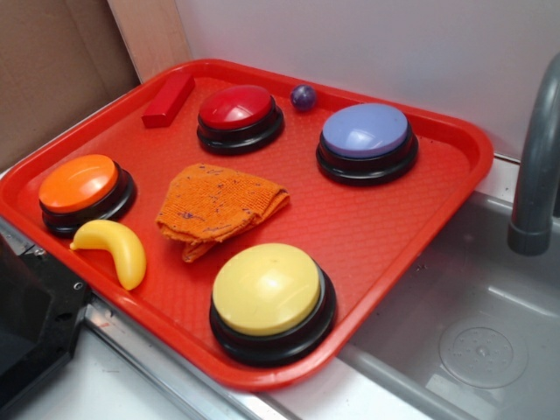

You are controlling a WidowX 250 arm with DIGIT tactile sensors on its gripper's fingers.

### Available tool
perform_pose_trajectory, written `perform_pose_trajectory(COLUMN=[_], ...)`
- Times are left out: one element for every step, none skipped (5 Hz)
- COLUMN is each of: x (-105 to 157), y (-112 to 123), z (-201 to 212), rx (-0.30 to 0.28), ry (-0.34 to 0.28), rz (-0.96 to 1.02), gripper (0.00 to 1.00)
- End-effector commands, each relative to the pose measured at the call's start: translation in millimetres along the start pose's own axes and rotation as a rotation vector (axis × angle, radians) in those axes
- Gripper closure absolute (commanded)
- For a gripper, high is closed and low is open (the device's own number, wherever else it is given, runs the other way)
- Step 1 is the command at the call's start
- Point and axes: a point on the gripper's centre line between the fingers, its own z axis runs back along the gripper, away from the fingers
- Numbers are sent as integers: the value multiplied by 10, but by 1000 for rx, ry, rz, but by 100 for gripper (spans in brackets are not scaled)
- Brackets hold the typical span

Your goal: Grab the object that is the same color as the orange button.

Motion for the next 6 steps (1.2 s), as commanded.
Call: perform_pose_trajectory(x=[0, 38, 53, 156, 248, 303], y=[0, 48, 61, 67, -36, -112], z=[0, -298, -552, -984, -1381, -1654], rx=[0, -56, -86, -61, -57, -39], ry=[0, 3, -31, -95, -109, -140], rz=[0, 216, 414, 637, 693, 736], gripper=[0, 0, 0, 0, 0, 0])
